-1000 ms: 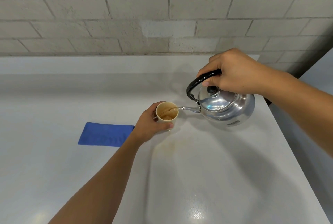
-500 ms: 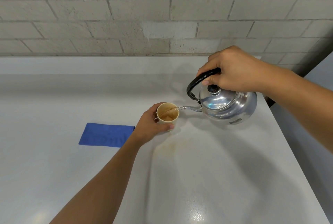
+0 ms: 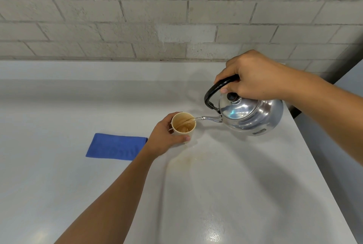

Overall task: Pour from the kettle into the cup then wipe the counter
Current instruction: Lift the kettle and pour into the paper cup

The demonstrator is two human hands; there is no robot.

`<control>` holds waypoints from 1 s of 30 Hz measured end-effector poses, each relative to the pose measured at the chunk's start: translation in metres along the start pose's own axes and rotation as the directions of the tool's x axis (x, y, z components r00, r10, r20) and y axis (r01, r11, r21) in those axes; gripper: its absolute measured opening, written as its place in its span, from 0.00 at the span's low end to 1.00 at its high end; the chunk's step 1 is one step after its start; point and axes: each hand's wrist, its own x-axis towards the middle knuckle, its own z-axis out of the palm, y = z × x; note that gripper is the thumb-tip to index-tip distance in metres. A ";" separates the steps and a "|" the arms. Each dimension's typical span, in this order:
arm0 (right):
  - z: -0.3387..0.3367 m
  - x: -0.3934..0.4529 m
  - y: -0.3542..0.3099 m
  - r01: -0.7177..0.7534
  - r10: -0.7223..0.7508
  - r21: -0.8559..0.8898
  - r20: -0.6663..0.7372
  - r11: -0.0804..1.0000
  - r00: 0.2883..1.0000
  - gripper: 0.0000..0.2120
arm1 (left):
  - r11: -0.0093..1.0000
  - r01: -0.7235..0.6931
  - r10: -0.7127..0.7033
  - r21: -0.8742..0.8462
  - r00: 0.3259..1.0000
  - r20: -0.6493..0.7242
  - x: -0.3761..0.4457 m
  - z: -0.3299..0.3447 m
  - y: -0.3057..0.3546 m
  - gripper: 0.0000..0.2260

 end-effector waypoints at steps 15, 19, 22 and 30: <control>0.000 0.002 -0.004 -0.003 0.003 -0.027 0.014 1.000 1.000 0.09 | 1.000 0.011 -0.011 0.006 1.000 0.002 0.001 0.000 -0.001 0.35; 0.005 -0.004 0.001 -0.053 0.055 0.034 -0.043 0.998 0.998 0.10 | 1.000 0.009 -0.009 0.010 1.000 -0.003 0.000 0.000 0.000 0.34; 0.011 -0.013 0.005 -0.085 0.093 0.086 -0.091 0.993 0.992 0.11 | 1.000 0.006 -0.006 0.016 1.000 -0.004 -0.001 -0.001 0.001 0.34; 0.034 -0.032 0.012 -0.163 0.226 0.312 -0.175 0.936 0.958 0.11 | 0.999 0.000 0.000 0.033 1.000 0.001 -0.001 0.000 0.003 0.35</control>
